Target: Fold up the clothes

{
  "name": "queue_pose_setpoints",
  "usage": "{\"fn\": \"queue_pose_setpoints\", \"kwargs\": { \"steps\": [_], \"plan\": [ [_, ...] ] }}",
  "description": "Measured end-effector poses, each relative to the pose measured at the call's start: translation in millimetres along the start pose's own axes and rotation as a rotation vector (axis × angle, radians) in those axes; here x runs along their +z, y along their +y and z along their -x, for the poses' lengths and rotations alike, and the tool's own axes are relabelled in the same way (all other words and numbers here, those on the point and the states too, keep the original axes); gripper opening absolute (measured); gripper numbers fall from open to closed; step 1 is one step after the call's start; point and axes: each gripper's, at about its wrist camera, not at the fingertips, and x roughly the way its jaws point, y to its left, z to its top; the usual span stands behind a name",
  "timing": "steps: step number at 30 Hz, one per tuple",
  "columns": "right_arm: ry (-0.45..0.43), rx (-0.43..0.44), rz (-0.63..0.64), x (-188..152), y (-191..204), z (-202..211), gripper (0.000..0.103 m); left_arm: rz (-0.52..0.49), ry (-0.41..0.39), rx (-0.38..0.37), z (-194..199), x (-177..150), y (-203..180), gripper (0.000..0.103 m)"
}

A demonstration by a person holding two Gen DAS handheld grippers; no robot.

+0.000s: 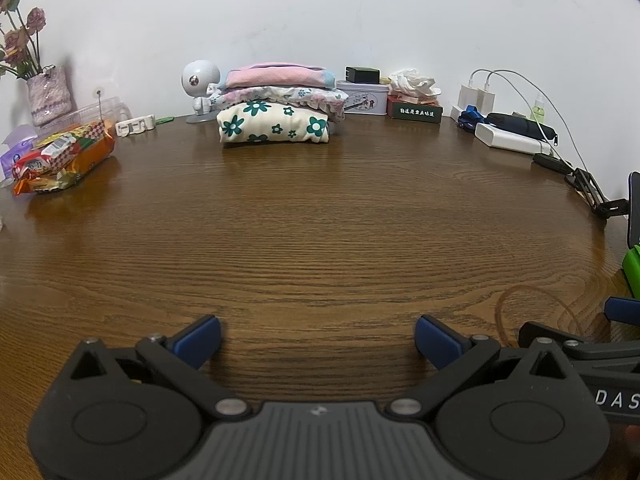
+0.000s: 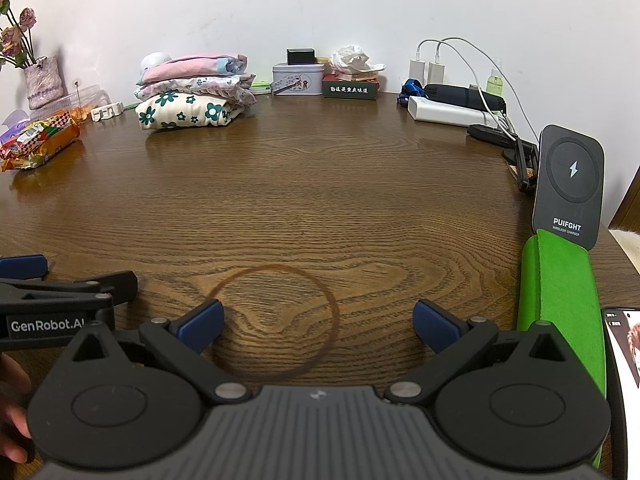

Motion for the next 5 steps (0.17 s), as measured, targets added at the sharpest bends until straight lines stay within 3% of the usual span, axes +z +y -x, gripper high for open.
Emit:
{"fn": "queue_pose_setpoints", "kwargs": {
  "steps": [5],
  "plan": [
    [0.000, 0.000, 0.000, 0.0, 0.2, 0.1, 0.102, 0.000, 0.000, 0.000, 0.0, -0.1, 0.0, 0.103]
  ]
}}
